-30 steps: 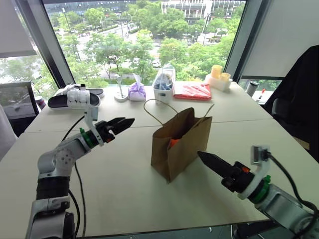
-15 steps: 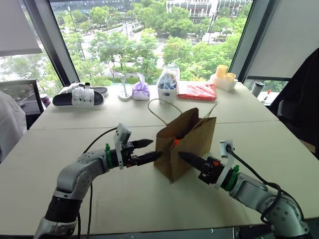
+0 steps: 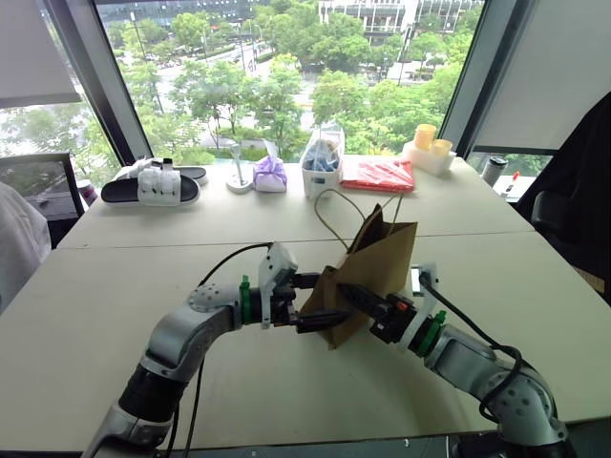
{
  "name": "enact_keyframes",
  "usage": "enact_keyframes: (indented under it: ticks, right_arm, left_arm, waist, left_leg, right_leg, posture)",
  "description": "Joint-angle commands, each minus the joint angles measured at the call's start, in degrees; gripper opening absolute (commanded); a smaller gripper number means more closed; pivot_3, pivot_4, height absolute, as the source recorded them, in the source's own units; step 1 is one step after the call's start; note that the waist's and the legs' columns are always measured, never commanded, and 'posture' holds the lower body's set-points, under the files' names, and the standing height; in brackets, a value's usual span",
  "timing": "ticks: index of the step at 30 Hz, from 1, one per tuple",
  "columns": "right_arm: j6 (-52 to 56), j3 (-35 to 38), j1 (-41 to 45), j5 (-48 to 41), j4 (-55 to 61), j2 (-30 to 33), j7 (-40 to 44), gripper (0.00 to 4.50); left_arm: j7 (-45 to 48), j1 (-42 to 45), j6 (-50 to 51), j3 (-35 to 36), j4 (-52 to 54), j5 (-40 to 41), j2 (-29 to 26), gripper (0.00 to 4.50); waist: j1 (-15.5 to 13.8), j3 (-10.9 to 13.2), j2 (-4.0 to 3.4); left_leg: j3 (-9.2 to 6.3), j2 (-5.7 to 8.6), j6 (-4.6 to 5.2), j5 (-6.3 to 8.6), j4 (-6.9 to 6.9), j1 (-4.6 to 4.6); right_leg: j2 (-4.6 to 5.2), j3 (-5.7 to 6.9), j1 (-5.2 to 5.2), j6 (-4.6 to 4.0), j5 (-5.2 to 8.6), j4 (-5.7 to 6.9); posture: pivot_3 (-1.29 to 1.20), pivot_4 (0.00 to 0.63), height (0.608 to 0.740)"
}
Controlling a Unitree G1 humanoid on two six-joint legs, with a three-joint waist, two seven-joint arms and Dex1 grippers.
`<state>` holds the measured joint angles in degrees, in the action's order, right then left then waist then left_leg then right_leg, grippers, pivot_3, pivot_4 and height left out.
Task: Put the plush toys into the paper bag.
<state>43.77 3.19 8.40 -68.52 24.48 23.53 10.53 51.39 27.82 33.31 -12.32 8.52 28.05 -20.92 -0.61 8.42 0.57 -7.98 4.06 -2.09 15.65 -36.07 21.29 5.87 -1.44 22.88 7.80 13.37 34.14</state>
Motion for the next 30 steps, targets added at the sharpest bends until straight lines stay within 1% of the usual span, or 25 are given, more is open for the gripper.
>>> enact_keyframes:
  ticks: [1,3,4,9,10,16,19,21,23,26,28,30]
  right_arm:
    - [0.35,1.69,0.72,-2.84,2.68,-0.82,0.38,0.00]
    - [0.59,2.21,0.57,-4.59,3.23,-1.08,0.67,0.00]
    - [0.75,2.47,0.48,-5.50,3.46,-1.14,0.83,0.00]
    - [1.03,3.28,0.09,-8.47,4.14,-1.25,1.08,0.00]
    - [1.01,3.35,0.01,-8.81,4.19,-1.24,1.02,0.00]
    - [0.63,5.50,-1.93,-13.12,5.63,-0.44,2.46,0.00]
    - [0.22,7.30,-3.36,-15.69,6.68,0.26,4.02,0.00]
    - [0.77,7.64,-4.38,-17.14,7.44,1.22,5.25,0.00]
    - [1.40,7.49,-5.56,-18.07,8.35,2.06,6.44,0.00]
    - [1.14,7.33,-6.83,-18.84,9.02,2.75,7.03,0.00]
    - [1.08,7.23,-7.68,-18.87,9.43,3.27,7.19,0.00]
    - [1.07,7.30,-8.96,-18.81,9.97,3.77,7.16,0.00]
  left_arm:
    - [-0.92,0.97,-2.57,-0.28,-1.32,-2.02,1.13,3.98]
    - [-1.26,1.16,-3.34,-0.33,-2.33,-2.79,1.76,3.36]
    - [-1.42,1.26,-3.66,-0.37,-2.61,-3.10,2.11,2.83]
    - [-2.52,1.80,-5.63,-0.77,-4.04,-5.29,3.69,0.55]
    - [-2.43,1.83,-5.87,-0.67,-4.16,-5.36,4.00,0.03]
    - [-0.83,3.54,-5.80,2.08,-4.29,-2.82,4.92,0.03]
    - [1.78,5.68,-6.59,4.06,-5.67,-1.01,4.38,0.03]
    - [6.10,9.36,-6.70,5.86,-8.69,0.95,2.98,0.03]
    - [12.41,12.98,-9.47,5.31,-14.18,-0.32,0.20,0.03]
    - [21.01,18.04,-17.82,2.59,-25.88,-5.40,-2.81,0.03]
    - [26.03,22.58,-23.41,1.81,-35.73,-7.87,-2.90,0.03]
    - [30.95,28.72,-28.69,1.22,-47.96,-10.35,-1.96,0.03]
  waist:
    - [0.01,0.00,0.00]
    - [-0.03,0.00,0.00]
    - [-0.05,0.00,0.00]
    - [-0.05,0.00,0.00]
    - [-0.01,0.00,0.00]
    - [0.00,0.00,0.00]
    - [-0.06,0.00,0.00]
    - [0.01,0.01,0.01]
    - [0.04,0.01,0.01]
    - [0.35,0.00,-0.01]
    - [0.32,0.00,0.00]
    - [-0.14,0.04,0.07]
  left_leg:
    - [0.00,0.00,0.00,0.00,-0.01,0.00]
    - [0.00,0.00,0.00,0.00,-0.01,0.00]
    - [-0.01,0.00,0.00,0.00,-0.01,0.00]
    - [-0.01,0.00,0.00,0.00,-0.02,0.00]
    - [-0.01,0.00,0.00,0.00,-0.02,0.00]
    - [-0.01,0.00,0.00,0.00,-0.01,0.01]
    - [-0.01,0.00,0.00,0.00,-0.02,0.01]
    - [-0.01,0.00,0.01,0.00,-0.03,0.01]
    - [-0.01,0.00,0.01,0.00,-0.02,0.01]
    - [0.01,-0.01,0.01,0.00,-0.01,-0.03]
    - [0.02,-0.01,0.02,0.00,0.01,-0.03]
    - [0.01,0.00,0.02,0.00,-0.03,0.01]
  right_leg:
    - [0.00,0.00,0.00,0.00,0.00,0.00]
    - [0.00,0.00,-0.01,0.00,0.00,0.00]
    - [0.00,0.00,-0.01,0.00,0.00,0.00]
    - [0.00,0.01,-0.02,0.00,0.00,0.00]
    - [0.00,0.01,-0.02,0.01,0.00,0.00]
    - [0.00,0.01,0.00,0.01,0.00,0.00]
    - [0.00,0.01,-0.02,0.01,0.00,0.00]
    - [0.00,0.02,-0.01,0.01,0.00,0.01]
    - [-0.03,0.04,-0.01,0.01,0.00,0.01]
    - [-0.05,0.05,-0.02,0.01,0.00,0.02]
    - [-0.05,0.05,-0.03,0.01,0.00,0.00]
    - [-0.05,0.06,-0.03,0.01,0.00,0.00]
  posture:
    - [0.00,0.150,0.740]
    - [0.00,0.150,0.740]
    - [0.00,0.150,0.740]
    - [0.00,0.150,0.740]
    - [0.00,0.150,0.740]
    - [0.00,0.150,0.740]
    - [0.00,0.150,0.740]
    - [0.00,0.150,0.740]
    - [0.00,0.150,0.740]
    - [0.00,0.150,0.740]
    - [0.00,0.150,0.740]
    - [0.00,0.150,0.740]
